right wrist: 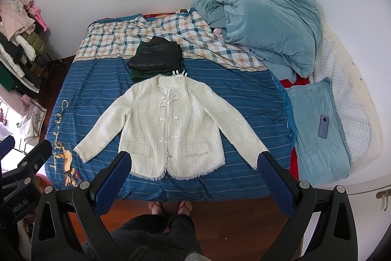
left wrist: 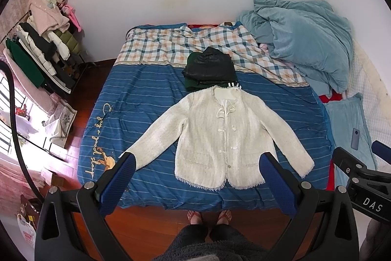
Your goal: Fold large clothes
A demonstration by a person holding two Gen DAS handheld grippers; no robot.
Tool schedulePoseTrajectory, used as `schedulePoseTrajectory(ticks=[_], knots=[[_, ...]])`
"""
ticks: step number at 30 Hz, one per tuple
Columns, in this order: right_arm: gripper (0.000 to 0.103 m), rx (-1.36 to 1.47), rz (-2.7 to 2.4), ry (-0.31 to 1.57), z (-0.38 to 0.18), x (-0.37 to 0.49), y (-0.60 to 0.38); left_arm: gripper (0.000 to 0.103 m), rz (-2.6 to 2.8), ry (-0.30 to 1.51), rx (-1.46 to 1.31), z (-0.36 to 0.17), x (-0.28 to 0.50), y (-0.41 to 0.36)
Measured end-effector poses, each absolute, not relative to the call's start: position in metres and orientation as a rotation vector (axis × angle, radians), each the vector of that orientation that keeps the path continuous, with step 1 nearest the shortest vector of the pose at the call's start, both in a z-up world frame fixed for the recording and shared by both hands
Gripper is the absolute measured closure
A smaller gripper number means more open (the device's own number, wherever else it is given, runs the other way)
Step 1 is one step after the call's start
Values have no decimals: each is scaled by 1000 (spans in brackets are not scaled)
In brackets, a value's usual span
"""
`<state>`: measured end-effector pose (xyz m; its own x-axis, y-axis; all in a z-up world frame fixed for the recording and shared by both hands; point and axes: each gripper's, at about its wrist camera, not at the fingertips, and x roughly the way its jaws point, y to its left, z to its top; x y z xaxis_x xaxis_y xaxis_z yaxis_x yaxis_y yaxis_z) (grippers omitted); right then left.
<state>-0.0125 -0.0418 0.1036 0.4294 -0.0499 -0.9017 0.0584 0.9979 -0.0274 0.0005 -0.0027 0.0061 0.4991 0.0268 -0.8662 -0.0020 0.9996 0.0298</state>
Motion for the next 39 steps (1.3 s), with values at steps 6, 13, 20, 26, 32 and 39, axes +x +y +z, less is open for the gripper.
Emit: schedulePoseTrajectory(ticks=[6, 13, 20, 26, 32, 39], knots=[[0, 8, -68, 1124, 105, -12, -42, 0, 20, 1044, 25, 8, 0, -3], [0, 11, -63, 1122, 108, -12, -41, 0, 18, 1039, 22, 13, 1, -3], [0, 11, -65, 1119, 109, -12, -41, 0, 15, 1030, 18, 15, 0, 0], [0, 11, -66, 1118, 110, -11, -40, 0, 18, 1028, 14, 17, -1, 0], [0, 11, -64, 1116, 110, -13, -40, 0, 17, 1026, 13, 17, -2, 1], [0, 11, -63, 1113, 113, -12, -40, 0, 16, 1030, 11, 19, -1, 1]])
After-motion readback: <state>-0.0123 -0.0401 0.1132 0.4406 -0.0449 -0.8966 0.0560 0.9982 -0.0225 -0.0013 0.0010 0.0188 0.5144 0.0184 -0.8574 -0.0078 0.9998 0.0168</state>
